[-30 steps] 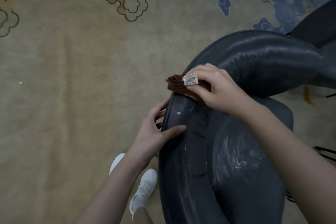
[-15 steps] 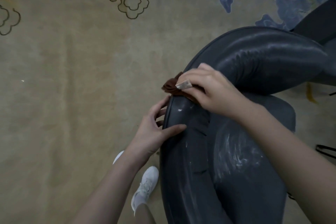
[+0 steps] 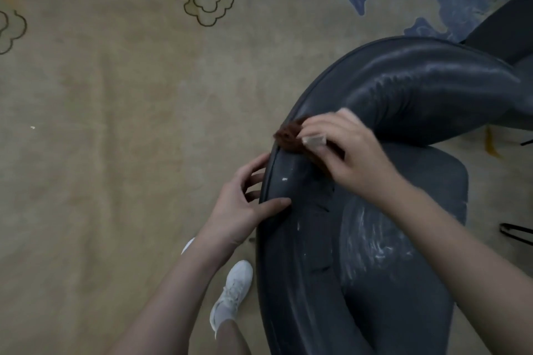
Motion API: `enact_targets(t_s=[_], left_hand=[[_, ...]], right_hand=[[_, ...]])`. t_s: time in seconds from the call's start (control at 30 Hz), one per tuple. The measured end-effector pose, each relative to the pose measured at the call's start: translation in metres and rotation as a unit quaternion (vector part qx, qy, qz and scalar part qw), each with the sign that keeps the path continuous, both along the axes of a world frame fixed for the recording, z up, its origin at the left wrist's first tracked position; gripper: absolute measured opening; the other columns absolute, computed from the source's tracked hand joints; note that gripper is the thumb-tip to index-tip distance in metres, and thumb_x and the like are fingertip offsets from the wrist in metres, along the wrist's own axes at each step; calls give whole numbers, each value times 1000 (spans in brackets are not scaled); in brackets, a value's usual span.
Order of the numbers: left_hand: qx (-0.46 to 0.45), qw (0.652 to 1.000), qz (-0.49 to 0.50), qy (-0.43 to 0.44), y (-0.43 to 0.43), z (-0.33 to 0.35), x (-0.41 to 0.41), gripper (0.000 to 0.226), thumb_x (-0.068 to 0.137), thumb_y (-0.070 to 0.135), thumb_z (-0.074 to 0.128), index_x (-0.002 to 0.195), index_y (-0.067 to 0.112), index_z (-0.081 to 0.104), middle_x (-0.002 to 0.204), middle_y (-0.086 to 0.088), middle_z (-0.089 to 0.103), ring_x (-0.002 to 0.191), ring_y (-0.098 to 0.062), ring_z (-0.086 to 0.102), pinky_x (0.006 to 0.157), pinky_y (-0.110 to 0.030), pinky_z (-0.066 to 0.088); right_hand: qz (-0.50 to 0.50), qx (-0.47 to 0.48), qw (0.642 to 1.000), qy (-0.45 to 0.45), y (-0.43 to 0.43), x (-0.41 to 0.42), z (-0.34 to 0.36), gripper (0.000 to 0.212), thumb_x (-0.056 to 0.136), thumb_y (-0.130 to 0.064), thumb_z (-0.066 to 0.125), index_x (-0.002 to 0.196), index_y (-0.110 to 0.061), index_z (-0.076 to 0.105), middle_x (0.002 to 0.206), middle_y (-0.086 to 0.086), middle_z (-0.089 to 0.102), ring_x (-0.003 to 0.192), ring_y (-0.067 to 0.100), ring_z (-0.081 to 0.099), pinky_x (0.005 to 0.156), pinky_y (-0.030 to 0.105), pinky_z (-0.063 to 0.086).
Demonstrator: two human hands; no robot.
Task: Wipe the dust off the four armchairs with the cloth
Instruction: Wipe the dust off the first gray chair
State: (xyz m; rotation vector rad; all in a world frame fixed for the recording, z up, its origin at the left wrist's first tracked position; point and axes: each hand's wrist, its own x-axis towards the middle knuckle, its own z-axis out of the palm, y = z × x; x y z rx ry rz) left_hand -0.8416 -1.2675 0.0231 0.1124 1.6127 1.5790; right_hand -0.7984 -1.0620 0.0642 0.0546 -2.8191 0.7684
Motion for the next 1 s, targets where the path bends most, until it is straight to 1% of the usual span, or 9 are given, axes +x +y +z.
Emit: enact_targets(t_s=[0.1,0.2,0.33,0.4,0.5,0.6,0.73,0.9,1.0], left_hand=[[1,1000,-6,11,-2,-1,1,77,61,14,80,134,23,57,118,6,69,110,-4,63,90,-26,54],[-4,1000,-10,11,-1,2,1,80,61,19,81,137,27,54,123,7,66,109,-4,64,91,-29,55],[-15,1000,-21,4,-2,6,0,83,64,26,88,138,31,51,126,11,62,110,-4,63,90,-28,55],[-16,1000,-17,6,-1,8,-1,72,69,31,84,135,32,53,122,16,64,112,-3,61,91,-25,53],[-9,1000,0,7,3,13,-3,47,81,28,73,126,30,59,110,18,71,108,-4,64,86,-16,51],[-8,1000,6,20,10,16,-8,31,92,16,61,122,26,60,96,20,73,94,4,66,79,-10,49],[-28,998,-4,61,26,16,-24,35,94,21,60,128,25,56,121,11,64,99,6,63,83,-10,49],[-51,992,-48,104,60,19,-53,42,94,28,62,135,22,54,130,6,60,114,-7,59,96,-21,49],[-60,988,-69,128,83,20,-68,46,95,30,62,138,21,53,128,7,58,114,-6,58,87,-13,48]], right_hand=[[11,-66,998,-5,-25,24,-7,16,95,-9,57,98,-3,71,107,6,70,98,23,64,86,34,44],[-89,-115,988,44,-15,27,-8,16,94,-10,57,96,-3,71,107,0,68,101,19,62,93,28,43],[-233,-103,963,89,3,18,-24,13,91,2,58,99,-2,67,109,-4,60,104,5,53,93,40,43],[-233,-108,963,83,-13,29,-31,12,93,0,56,99,-2,67,110,-4,59,105,3,51,94,36,41],[-191,-117,972,76,-44,57,-32,16,95,-8,54,97,-1,69,107,2,63,103,16,58,96,23,38],[-187,-161,966,71,-45,66,-28,17,94,-11,56,99,-3,69,109,-2,65,101,21,61,93,24,42],[-312,-167,928,113,-31,48,-34,13,93,-4,57,101,-7,67,110,-7,61,105,9,54,96,19,38],[-291,-188,930,123,-60,56,-39,13,95,-9,56,101,-7,67,110,-12,59,105,4,54,93,27,42],[-337,-200,909,145,-39,54,-38,13,94,-6,58,102,-7,67,110,-11,59,107,-5,51,95,24,41]])
